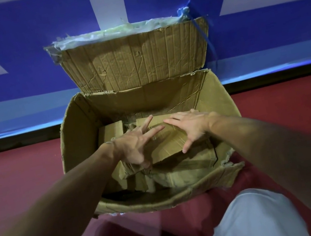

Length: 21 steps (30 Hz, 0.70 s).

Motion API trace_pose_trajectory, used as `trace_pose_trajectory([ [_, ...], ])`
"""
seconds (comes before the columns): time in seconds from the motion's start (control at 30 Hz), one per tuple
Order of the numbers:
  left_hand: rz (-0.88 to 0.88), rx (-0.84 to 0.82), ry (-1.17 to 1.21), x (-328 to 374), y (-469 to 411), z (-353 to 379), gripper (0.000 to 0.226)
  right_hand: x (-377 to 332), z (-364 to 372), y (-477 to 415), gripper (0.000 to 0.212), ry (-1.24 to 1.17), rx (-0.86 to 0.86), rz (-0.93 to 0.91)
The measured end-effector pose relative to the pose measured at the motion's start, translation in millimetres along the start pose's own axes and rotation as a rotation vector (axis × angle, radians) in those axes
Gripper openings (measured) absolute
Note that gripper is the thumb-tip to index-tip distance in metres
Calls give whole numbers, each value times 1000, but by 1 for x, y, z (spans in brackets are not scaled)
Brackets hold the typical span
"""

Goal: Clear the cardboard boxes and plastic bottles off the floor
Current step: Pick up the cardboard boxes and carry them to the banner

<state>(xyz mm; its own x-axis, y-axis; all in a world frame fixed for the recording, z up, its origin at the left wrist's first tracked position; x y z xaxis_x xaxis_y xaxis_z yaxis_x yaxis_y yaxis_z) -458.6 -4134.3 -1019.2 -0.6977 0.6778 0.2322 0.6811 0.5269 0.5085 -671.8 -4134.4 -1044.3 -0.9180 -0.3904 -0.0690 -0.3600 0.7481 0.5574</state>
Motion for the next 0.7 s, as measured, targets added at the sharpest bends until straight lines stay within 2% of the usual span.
trace_pose_trajectory([
  [0.17,-182,24,94,-12,-6,9,129,-3,7,2,132,-57,-14,56],
  [0.3,-314,-17,155,-24,-6,31,127,-4,17,12,132,-110,-71,106],
  [0.47,-303,-69,269,-19,-6,45,119,-8,29,25,132,-147,-180,163],
  [0.63,-329,-165,375,-17,-9,65,132,-14,34,36,121,-191,-250,218],
  [0.7,-332,-160,369,-17,-10,72,128,-16,34,40,117,-200,-260,231],
])
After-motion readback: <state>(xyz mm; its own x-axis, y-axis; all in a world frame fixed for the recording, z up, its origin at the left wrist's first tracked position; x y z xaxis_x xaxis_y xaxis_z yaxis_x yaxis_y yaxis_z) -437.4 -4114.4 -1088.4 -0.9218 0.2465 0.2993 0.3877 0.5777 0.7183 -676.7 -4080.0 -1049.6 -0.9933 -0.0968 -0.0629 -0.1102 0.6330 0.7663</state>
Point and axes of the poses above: each hand's wrist, its own y-axis away from the middle knuckle, its own z-axis out of the palm, x = y × z, the point moved 3 cm from there along -y, towards the middle knuckle, and after that the axes turned 1 degree about x, right-handed, at the moved point
